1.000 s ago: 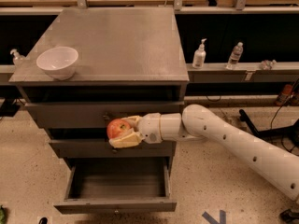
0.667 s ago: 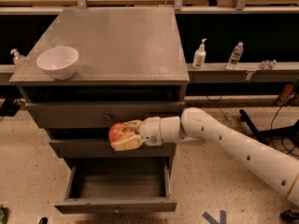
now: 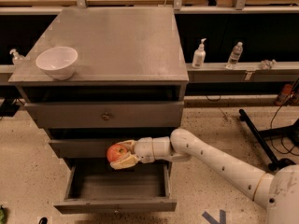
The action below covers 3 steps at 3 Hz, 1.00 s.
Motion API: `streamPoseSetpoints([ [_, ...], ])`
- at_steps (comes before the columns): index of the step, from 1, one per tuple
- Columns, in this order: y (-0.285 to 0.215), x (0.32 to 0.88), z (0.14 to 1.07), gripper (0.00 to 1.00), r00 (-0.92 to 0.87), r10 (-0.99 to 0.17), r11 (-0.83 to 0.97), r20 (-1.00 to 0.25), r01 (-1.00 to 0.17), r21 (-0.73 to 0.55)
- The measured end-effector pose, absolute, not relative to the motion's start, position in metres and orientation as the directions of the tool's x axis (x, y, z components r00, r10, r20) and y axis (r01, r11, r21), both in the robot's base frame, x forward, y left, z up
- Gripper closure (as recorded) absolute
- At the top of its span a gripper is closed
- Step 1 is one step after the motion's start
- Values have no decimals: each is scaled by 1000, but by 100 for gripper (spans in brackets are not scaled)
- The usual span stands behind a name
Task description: Place apple into bottom drawer
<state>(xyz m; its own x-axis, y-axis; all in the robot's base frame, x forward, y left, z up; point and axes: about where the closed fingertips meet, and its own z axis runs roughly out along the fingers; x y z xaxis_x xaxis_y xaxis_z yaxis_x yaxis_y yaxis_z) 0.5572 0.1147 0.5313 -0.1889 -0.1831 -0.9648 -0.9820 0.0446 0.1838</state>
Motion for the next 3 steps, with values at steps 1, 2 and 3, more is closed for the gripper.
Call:
streamPoseSetpoints([
  [1,115,557,533,100,-189,-184,45,-964,-982,184],
  [2,117,556,513,100,-189,-256,37,-948,-982,186],
  [3,118,549,479,100,-160,-322,2,-933,-986,168],
])
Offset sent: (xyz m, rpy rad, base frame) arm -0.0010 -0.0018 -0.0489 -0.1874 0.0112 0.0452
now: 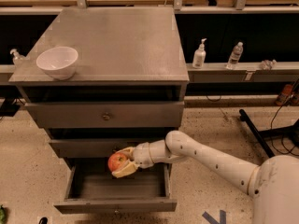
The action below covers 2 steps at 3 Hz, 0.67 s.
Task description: Place apple into bottom drawer
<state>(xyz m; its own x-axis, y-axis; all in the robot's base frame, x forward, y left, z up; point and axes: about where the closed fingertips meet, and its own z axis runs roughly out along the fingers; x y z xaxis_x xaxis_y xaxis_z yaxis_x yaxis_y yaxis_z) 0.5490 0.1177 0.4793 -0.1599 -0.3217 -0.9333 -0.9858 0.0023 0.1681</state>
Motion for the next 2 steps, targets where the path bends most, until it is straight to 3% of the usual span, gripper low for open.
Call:
streamPoseSetpoints([
  [1,117,534,430,100,-108,-397,-52,-912,-989,140],
  [2,118,534,430,100,-109,-397,-52,-911,-989,141],
])
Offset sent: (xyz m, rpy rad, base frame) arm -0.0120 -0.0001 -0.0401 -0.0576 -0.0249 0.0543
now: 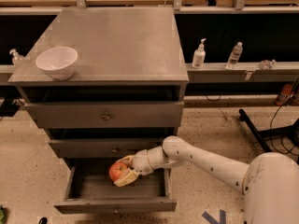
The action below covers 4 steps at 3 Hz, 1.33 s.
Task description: Place apple into bottom drawer
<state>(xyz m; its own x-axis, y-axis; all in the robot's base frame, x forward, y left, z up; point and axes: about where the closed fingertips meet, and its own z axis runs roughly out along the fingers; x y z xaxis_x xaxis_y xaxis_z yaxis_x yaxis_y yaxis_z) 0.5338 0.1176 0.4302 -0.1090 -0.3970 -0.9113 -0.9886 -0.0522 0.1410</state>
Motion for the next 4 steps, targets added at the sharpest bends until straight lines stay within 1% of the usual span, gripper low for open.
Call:
streamPoseSetpoints([
  [1,114,533,404,100,-63,-418,-43,-906,-995,89],
  [2,105,529,349,100,-38,-496,-10,-868,-999,50],
  [4,111,531,345,100,-47,-505,-22,-862,-997,68],
])
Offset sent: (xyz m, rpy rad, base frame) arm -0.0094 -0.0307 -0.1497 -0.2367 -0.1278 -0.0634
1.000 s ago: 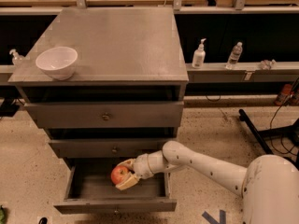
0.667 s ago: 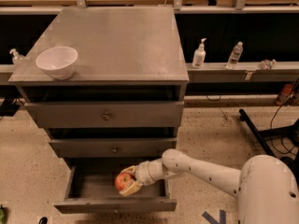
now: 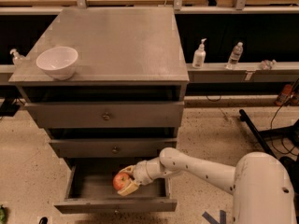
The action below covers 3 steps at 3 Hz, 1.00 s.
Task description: Place apple into bottom drawer
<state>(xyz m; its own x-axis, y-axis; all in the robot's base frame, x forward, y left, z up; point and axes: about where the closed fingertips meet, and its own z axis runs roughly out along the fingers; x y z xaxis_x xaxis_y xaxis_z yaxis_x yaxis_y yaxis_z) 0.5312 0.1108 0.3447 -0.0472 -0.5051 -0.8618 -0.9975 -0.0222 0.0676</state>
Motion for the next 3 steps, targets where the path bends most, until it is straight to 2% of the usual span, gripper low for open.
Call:
streamPoseSetpoints([
  [1,98,537,306,100,-140,-532,69,-835,-990,121],
  [3,54,564,226,100,-288,-531,376,-797,-923,83],
])
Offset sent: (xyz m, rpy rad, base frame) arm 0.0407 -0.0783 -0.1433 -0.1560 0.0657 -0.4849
